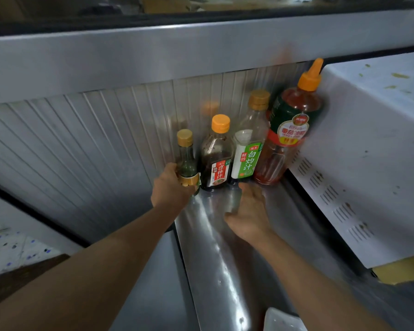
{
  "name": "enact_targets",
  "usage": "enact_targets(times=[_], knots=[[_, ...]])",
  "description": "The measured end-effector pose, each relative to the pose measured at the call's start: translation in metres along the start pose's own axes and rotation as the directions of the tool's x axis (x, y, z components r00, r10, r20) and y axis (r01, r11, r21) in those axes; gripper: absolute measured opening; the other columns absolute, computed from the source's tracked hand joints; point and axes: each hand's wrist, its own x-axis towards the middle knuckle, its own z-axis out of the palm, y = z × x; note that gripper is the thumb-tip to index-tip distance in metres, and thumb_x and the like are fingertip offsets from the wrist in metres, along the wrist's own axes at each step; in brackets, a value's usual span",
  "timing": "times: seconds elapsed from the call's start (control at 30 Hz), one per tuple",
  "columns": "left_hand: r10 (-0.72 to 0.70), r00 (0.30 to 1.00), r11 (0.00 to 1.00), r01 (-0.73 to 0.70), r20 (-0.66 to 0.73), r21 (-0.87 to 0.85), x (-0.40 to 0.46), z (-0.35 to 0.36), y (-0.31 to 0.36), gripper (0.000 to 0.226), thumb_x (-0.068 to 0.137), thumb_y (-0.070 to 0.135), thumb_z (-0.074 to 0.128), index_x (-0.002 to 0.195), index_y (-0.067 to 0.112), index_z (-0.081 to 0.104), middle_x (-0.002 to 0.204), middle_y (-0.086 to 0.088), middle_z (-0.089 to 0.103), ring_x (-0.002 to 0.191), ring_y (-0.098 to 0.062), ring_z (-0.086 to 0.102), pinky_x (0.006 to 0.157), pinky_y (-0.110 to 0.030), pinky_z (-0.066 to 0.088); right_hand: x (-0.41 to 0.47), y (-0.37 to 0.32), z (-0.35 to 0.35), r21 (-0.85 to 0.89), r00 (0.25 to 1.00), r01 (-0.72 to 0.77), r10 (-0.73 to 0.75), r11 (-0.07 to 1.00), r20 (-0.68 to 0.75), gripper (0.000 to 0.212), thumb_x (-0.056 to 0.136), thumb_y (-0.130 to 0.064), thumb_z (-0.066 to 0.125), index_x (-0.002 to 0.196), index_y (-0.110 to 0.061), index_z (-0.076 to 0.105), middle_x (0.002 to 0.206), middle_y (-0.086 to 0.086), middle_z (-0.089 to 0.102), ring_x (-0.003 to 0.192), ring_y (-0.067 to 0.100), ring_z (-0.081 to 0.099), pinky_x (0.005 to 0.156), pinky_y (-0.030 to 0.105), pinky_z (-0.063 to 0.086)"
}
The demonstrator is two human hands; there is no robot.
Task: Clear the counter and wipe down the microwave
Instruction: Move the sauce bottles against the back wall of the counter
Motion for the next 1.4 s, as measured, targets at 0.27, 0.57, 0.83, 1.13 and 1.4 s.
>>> enact_targets(times=[0.27, 0.57, 0.83, 1.13, 1.4], knots=[[-0.061, 0.993, 0.997, 0.057, -0.096, -0.044, 0.000, 0.024, -0.011, 0.047, 0.072, 0.035, 0.076, 0.104, 0.023, 0.044, 0.091, 0.004, 0.056, 0.085, -0.022, 0.056, 0.070, -0.035, 0.047, 0.002, 0.009, 0.005, 0.010, 1.000, 0.004, -0.004, 1.000, 0.018, 0.074, 0.072, -0.020, 0.073, 0.135, -0.012, 0.035, 0.138, 0.009, 0.035, 0.129, 0.027, 0.033, 0.103, 0.030, 0.033], [-0.096, 0.971, 0.993, 0.109, -0.218, 0.047, -0.002, 0.036, -0.011, 0.052, 0.067, 0.036, 0.079, 0.097, 0.019, 0.040, 0.096, -0.003, 0.061, 0.079, -0.022, 0.053, 0.063, -0.034, 0.040, 0.000, 0.016, 0.003, 0.002, 1.000, 0.016, -0.016, 1.000, 0.025, 0.074, 0.072, -0.022, 0.073, 0.135, -0.011, 0.035, 0.139, 0.011, 0.034, 0.131, 0.027, 0.031, 0.103, 0.029, 0.031], [-0.070, 0.976, 0.996, 0.081, -0.206, 0.043, 0.002, 0.034, -0.007, 0.055, 0.065, 0.031, 0.082, 0.100, 0.013, 0.044, 0.104, -0.009, 0.061, 0.092, -0.029, 0.059, 0.070, -0.039, 0.048, -0.001, 0.023, 0.000, -0.022, 0.999, 0.010, -0.009, 1.000, 0.048, 0.080, 0.073, -0.024, 0.074, 0.140, -0.013, 0.031, 0.143, 0.010, 0.032, 0.135, 0.028, 0.028, 0.108, 0.035, 0.030], [-0.083, 0.995, 0.986, 0.091, -0.061, 0.141, -0.012, 0.016, -0.006, 0.056, 0.074, 0.036, 0.075, 0.115, 0.013, 0.042, 0.116, -0.009, 0.055, 0.104, -0.028, 0.056, 0.080, -0.040, 0.046, -0.012, 0.016, -0.010, -0.099, 0.995, 0.005, 0.005, 0.995, 0.102, 0.084, 0.073, -0.023, 0.073, 0.142, -0.013, 0.026, 0.145, 0.013, 0.030, 0.137, 0.030, 0.024, 0.110, 0.034, 0.027], [-0.066, 0.970, 0.900, -0.043, 0.234, 0.433, -0.057, -0.007, 0.012, 0.066, 0.081, 0.034, 0.068, 0.133, 0.010, 0.035, 0.132, -0.013, 0.044, 0.122, -0.031, 0.045, 0.100, -0.048, 0.040, -0.048, 0.001, -0.044, -0.251, 0.989, 0.063, -0.026, 0.966, 0.148, 0.086, 0.074, -0.024, 0.074, 0.143, -0.015, 0.024, 0.146, 0.010, 0.029, 0.134, 0.031, 0.025, 0.110, 0.036, 0.029]])
